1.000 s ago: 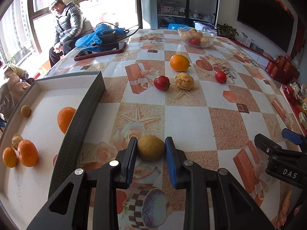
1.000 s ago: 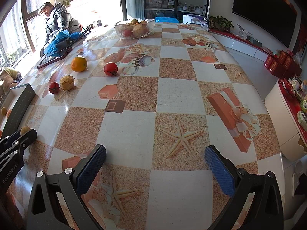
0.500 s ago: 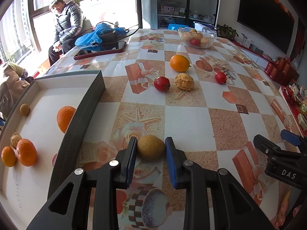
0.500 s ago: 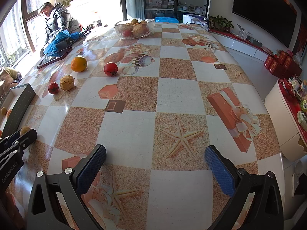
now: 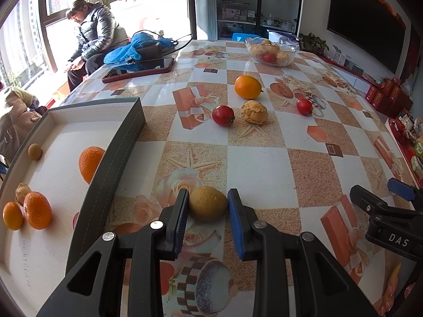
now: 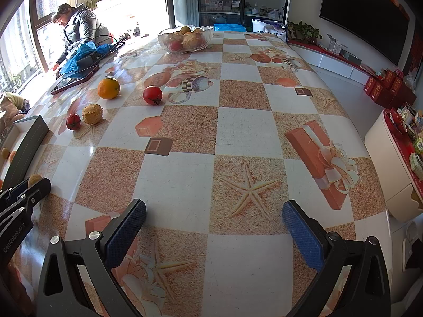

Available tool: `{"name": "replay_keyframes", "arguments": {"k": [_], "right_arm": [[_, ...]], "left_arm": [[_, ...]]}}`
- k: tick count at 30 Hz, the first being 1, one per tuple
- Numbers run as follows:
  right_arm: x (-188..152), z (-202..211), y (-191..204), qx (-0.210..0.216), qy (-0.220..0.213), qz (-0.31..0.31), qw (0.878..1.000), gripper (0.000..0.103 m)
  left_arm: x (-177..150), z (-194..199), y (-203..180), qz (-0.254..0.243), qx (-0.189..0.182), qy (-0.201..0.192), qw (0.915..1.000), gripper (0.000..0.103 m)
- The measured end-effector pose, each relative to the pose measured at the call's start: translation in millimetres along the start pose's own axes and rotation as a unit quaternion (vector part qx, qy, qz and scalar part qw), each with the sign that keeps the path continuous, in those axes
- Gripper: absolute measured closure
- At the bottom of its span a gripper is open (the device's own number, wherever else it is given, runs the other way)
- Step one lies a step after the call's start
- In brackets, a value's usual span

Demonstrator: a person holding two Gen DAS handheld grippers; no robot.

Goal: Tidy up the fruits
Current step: 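Hold the brown fruit in the left gripper above the table, then grasp a red tomato with the right gripper while the left holds the brown fruit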

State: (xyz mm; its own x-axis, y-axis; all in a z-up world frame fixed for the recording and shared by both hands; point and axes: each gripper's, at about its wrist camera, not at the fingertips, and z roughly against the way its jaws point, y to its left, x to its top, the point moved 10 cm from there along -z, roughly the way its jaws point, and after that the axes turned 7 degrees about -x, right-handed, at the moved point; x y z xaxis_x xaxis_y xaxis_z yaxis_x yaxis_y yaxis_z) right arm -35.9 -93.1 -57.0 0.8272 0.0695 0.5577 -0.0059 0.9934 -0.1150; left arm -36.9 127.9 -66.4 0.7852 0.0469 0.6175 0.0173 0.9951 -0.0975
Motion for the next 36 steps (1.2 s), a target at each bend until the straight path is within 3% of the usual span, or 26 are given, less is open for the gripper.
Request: {"name": "replay_keyframes", "arguments": {"k": [10, 16, 20, 32, 36], "right_arm": [[0, -2, 0, -0.002, 0.006, 0.0, 1.0, 0.0], [8, -14, 9, 0.001, 0.101, 0.01, 0.995, 0.0], [24, -26, 28, 0.006, 0.124, 0.024, 0.992, 0.0], [86, -62, 65, 0.001, 0.07, 0.016, 0.997, 0.001], [100, -62, 71, 0.002, 0.043, 0.019, 0.999, 0.025]], "left_arm": [[0, 0, 0, 0.0, 0.001, 0.0, 1.0, 0.07], [0, 0, 0, 0.0, 0.0, 0.0, 1.0, 0.07], [0, 0, 1, -0.001, 0.001, 0.001, 1.0, 0.07], [0, -1, 0, 0.0, 0.001, 0.0, 1.0, 0.07], [0, -1, 1, 0.0, 0.001, 0.0, 1.0, 0.07]]}}
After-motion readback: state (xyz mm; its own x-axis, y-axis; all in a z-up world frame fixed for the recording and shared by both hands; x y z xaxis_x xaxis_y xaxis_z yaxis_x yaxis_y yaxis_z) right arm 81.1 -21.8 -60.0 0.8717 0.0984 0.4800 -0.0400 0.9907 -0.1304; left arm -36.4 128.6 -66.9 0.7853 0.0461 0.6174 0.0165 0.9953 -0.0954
